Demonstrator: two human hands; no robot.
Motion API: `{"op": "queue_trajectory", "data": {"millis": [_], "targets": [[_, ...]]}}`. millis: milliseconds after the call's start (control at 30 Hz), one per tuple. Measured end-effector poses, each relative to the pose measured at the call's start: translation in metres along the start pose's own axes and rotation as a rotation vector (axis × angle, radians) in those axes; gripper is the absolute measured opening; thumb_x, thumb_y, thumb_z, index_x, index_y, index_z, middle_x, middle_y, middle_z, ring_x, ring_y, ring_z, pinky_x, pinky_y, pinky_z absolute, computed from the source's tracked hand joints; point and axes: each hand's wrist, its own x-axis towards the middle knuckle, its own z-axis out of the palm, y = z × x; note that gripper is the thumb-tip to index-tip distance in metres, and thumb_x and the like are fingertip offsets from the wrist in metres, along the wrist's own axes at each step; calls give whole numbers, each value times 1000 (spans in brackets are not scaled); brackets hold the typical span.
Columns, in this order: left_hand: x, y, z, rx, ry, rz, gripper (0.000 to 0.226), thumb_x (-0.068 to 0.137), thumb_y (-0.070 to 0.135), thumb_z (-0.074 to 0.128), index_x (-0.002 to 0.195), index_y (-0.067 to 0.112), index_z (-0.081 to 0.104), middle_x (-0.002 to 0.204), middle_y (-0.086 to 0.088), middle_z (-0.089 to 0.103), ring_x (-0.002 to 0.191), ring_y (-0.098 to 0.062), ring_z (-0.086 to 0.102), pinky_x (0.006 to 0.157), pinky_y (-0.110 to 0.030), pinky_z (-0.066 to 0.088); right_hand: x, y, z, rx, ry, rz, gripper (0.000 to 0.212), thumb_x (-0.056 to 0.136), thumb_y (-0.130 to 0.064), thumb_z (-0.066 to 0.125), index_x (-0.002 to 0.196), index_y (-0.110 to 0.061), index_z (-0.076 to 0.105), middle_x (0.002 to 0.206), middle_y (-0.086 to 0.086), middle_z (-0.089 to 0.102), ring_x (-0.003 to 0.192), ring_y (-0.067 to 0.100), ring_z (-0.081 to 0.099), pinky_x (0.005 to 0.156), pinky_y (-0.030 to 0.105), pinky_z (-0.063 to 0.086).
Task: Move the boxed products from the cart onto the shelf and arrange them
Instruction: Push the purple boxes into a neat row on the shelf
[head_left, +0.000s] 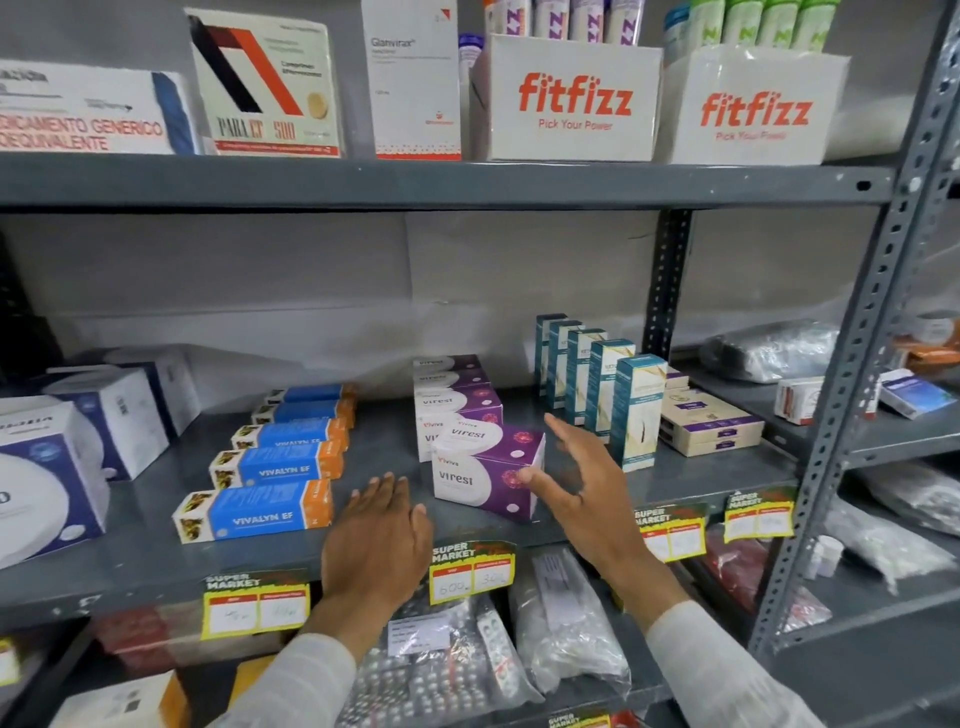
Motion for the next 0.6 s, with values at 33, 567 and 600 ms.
{"op": "queue_trajectory", "data": {"millis": [33, 567, 600], "targets": [[-2, 1, -1, -1, -2, -13, 74, 96, 44, 11, 136, 4, 60, 141, -15, 61, 133, -28, 57, 115, -43, 41, 3, 2, 6, -13, -53, -8, 69, 82, -62, 75, 143, -40, 53, 150, -15, 47, 137, 6, 47, 105, 31, 50], [-3, 0, 0, -17, 63, -14, 78, 95, 47, 7, 142, 6, 53, 150, -14, 52, 141, -27, 48, 121, -41, 32, 34, 11, 43, -35, -146, -16, 40, 101, -26, 61, 141, -31, 56, 138, -3, 61, 123, 19, 61, 93, 39, 62], [-3, 0, 0, -14, 64, -13, 78, 95, 47, 6, 143, 6, 52, 151, -14, 51, 142, -27, 47, 121, -41, 31, 34, 11, 44, -49, -145, -20, 41, 102, -25, 60, 142, -29, 55, 137, -4, 61, 122, 18, 61, 91, 34, 62]]}}
